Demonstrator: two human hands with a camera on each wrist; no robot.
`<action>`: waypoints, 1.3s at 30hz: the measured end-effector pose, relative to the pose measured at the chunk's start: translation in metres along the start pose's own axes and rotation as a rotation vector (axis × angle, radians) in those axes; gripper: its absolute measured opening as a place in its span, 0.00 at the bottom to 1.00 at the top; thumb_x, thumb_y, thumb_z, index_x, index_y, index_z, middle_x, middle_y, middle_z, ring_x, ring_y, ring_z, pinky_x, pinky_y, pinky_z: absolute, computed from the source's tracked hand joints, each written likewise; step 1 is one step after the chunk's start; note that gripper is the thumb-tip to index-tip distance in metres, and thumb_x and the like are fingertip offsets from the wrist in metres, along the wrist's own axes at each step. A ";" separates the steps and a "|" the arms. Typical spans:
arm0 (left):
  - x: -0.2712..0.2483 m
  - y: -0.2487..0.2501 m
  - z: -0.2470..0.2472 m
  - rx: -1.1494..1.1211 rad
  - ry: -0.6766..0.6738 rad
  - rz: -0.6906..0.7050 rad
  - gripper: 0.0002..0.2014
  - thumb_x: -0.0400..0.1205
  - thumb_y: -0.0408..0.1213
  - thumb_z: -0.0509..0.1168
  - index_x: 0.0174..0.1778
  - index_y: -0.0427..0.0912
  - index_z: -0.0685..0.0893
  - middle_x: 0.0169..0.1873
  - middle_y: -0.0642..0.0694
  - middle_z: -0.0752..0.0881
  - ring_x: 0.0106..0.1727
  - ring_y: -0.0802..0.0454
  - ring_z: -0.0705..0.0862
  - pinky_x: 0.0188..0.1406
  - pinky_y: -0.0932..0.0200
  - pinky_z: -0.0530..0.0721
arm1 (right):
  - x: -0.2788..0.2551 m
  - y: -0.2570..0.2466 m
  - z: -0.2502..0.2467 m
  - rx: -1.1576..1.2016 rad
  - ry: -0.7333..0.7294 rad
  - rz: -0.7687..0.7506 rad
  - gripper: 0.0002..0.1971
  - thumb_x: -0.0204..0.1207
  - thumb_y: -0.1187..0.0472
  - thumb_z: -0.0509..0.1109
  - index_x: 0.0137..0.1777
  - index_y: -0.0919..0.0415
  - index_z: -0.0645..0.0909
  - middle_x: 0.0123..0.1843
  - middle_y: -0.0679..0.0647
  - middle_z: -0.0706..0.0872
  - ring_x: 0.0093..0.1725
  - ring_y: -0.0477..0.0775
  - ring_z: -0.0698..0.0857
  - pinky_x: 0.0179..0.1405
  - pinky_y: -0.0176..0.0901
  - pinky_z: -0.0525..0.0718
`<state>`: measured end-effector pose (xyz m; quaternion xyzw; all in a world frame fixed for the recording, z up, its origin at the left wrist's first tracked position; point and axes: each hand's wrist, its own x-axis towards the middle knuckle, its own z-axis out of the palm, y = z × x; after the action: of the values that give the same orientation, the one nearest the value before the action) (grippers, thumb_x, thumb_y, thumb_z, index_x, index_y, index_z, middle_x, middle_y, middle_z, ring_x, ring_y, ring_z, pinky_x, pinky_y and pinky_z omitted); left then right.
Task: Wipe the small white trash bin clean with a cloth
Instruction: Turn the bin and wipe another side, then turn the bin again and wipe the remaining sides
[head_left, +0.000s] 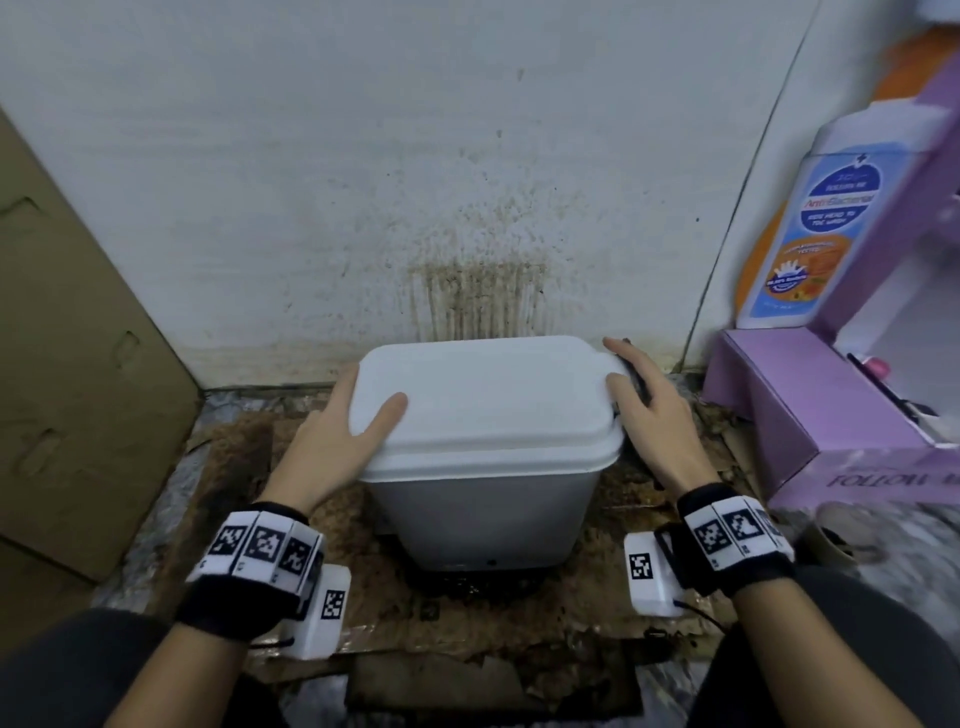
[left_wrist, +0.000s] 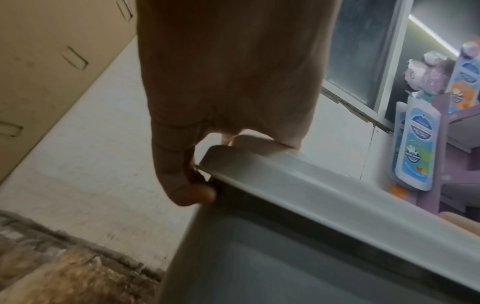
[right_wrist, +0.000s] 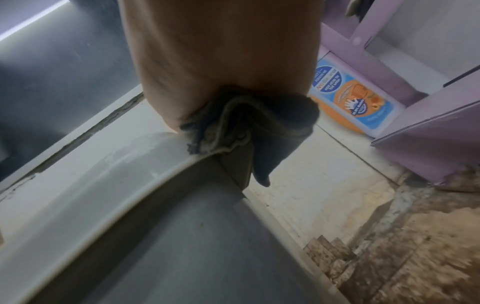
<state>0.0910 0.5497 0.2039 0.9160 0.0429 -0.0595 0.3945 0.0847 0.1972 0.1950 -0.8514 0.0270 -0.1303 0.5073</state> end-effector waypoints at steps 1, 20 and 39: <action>-0.002 0.003 0.001 -0.010 0.006 0.009 0.42 0.74 0.83 0.55 0.84 0.77 0.53 0.83 0.51 0.74 0.82 0.35 0.72 0.73 0.28 0.78 | 0.000 0.002 0.000 0.005 -0.002 -0.001 0.20 0.87 0.48 0.64 0.77 0.30 0.74 0.80 0.38 0.77 0.76 0.44 0.75 0.74 0.46 0.73; 0.033 -0.003 -0.003 -0.351 0.182 0.017 0.43 0.79 0.73 0.65 0.87 0.60 0.62 0.86 0.54 0.68 0.84 0.46 0.69 0.82 0.33 0.71 | -0.093 -0.033 0.065 0.392 0.430 0.049 0.29 0.88 0.55 0.67 0.87 0.42 0.65 0.81 0.29 0.71 0.77 0.18 0.66 0.64 0.11 0.66; -0.024 0.053 0.049 -0.382 0.338 -0.295 0.54 0.80 0.66 0.68 0.91 0.51 0.39 0.85 0.35 0.51 0.75 0.30 0.73 0.69 0.46 0.72 | -0.030 -0.018 0.007 0.234 0.555 0.150 0.18 0.89 0.63 0.60 0.78 0.59 0.75 0.67 0.54 0.86 0.65 0.52 0.83 0.57 0.30 0.78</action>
<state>0.0704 0.4764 0.2119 0.8058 0.2514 0.0464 0.5343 0.0559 0.2177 0.2014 -0.7147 0.2122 -0.3223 0.5834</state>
